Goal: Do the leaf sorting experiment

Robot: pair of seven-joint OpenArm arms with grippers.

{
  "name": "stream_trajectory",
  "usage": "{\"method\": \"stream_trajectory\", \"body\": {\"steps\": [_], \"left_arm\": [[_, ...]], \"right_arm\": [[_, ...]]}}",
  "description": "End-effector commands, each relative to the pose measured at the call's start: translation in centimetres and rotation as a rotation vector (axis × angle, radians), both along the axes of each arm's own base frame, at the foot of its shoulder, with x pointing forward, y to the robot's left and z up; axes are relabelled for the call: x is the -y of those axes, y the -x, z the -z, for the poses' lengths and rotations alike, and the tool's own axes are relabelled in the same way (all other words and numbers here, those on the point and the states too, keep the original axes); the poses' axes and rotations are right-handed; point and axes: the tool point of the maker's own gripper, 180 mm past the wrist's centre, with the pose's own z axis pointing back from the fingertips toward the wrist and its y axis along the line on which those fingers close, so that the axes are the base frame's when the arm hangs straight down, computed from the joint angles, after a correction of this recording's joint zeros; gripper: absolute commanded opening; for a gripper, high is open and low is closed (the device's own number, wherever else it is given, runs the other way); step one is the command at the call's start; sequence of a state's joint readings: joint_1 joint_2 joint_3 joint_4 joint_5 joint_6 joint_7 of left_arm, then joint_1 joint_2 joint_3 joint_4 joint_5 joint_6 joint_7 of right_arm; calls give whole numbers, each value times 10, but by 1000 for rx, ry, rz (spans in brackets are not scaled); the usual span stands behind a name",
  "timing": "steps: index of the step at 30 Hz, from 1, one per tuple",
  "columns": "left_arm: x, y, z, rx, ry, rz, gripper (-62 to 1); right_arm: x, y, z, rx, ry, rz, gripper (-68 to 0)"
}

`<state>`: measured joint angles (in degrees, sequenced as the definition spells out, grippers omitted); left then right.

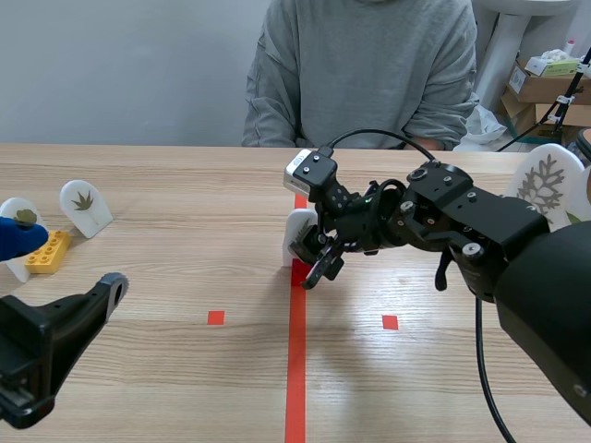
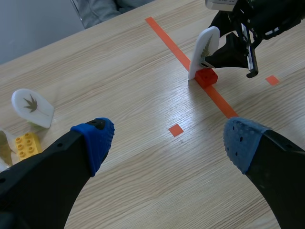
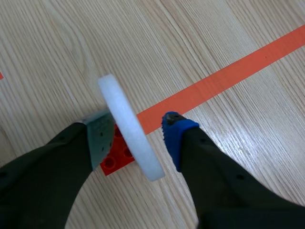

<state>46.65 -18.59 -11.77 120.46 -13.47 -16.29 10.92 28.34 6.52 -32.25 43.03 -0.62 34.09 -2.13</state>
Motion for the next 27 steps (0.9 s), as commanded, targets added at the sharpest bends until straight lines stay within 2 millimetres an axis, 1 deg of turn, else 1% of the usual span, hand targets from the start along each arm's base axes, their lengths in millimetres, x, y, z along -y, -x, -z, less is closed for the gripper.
{"method": "stream_trajectory", "body": {"steps": [1,6,10,15,18,22,27], "left_arm": [[2,-1,-4,16,14,1,-112],[2,-1,-4,16,14,1,-112],[2,-1,-4,16,14,1,-112],[2,-1,-4,16,14,1,-112],[2,-1,-4,16,14,1,-112],[2,-1,-4,15,14,2,-112],[2,-1,-4,15,14,2,-112]], "right_arm": [[2,-12,-17,41,-24,9,-478],[2,-11,-16,40,-25,9,-560],[4,-10,-13,30,-9,11,-640],[4,-10,-14,25,-2,13,-643],[6,-10,-14,-10,18,33,-656],[17,-9,-16,-38,24,129,-656],[40,7,-29,8,0,212,-656]]}}
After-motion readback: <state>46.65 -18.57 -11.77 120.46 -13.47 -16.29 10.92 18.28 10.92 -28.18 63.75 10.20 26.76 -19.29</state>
